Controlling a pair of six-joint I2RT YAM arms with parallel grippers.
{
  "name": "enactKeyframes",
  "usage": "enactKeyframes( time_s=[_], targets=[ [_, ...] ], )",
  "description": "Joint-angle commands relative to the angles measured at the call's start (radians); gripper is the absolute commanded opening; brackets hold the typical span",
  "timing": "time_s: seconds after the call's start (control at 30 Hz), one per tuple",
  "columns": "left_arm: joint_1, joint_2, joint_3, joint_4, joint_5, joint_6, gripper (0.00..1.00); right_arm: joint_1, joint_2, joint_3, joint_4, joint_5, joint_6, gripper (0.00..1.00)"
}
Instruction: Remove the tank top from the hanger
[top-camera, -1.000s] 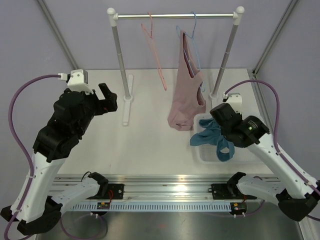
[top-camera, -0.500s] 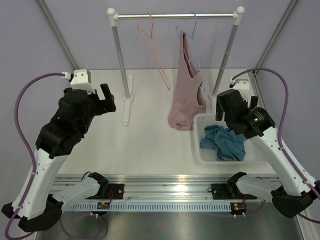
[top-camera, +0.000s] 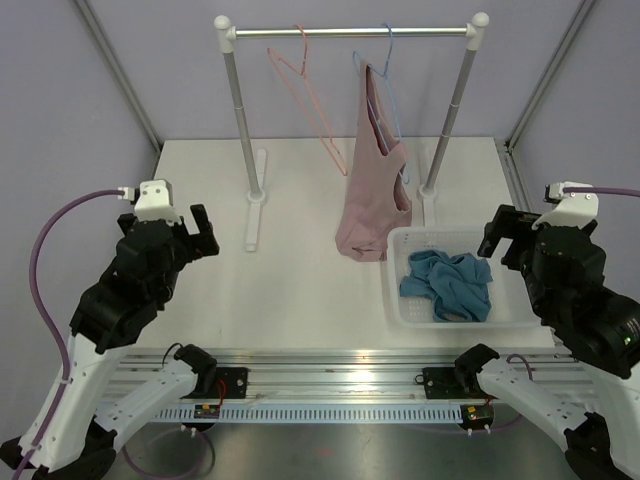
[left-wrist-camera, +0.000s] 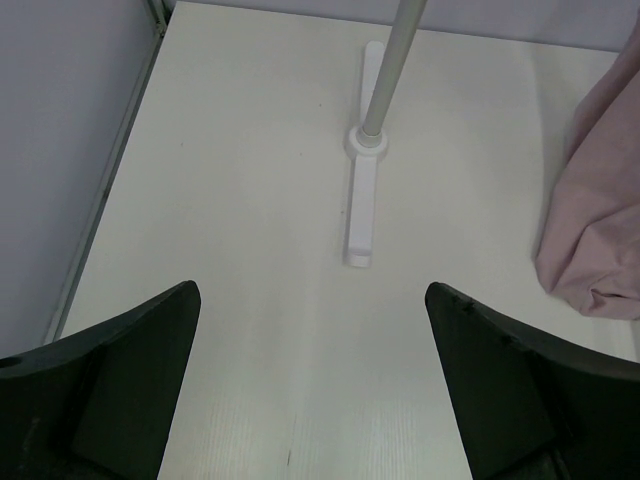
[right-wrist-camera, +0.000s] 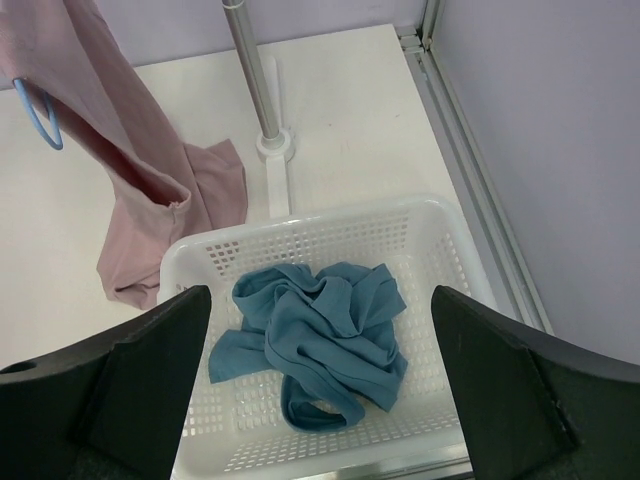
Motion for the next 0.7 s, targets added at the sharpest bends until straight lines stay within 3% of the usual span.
enactKeyframes(
  time_s=[0.0,0.23,0.67],
  targets=[
    [-0.003,-0.059,-0.059,0.049,-0.074,0.015,0.99,-0.006,-0.025,-0.002,-0.004,-0.033,-0.032,1.00],
    [-0.003,-0.184,-0.212,0.104,-0.134,0.027,0.99,-0.006,-0.079,-0.097,0.048,-0.033,-0.035,1.00],
    [-0.001,-0.199,-0.238,0.127,-0.147,0.040,0.99,-0.006,-0.097,-0.173,0.124,-0.110,-0.020,0.99]
  ],
)
